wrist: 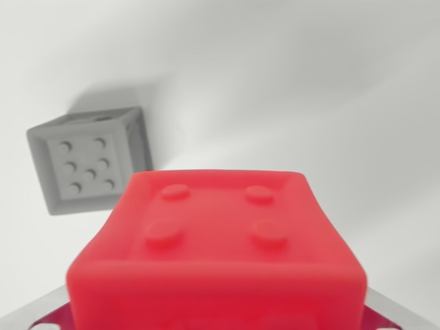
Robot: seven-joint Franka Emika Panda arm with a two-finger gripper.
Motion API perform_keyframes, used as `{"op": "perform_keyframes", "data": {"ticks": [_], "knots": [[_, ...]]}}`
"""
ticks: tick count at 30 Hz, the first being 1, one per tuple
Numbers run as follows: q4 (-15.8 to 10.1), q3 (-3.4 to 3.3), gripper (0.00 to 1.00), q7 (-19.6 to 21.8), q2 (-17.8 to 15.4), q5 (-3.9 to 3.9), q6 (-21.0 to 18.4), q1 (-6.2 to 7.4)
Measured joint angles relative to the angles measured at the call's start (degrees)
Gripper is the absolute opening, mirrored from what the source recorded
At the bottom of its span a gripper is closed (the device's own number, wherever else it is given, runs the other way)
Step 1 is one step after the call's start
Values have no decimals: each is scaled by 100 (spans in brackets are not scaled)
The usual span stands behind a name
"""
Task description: Destack cube
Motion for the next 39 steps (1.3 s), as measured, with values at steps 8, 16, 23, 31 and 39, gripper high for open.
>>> {"op": "perform_keyframes", "data": {"ticks": [8,16,23,31,39], "knots": [[-239,-7,0,-24,-76,4,165,-96],[-480,-16,0,-55,-167,10,317,-189],[-678,-25,0,-88,-220,12,457,-279],[-912,-33,0,-127,-297,17,616,-390],[-1099,-40,0,-163,-342,20,759,-487]]}}
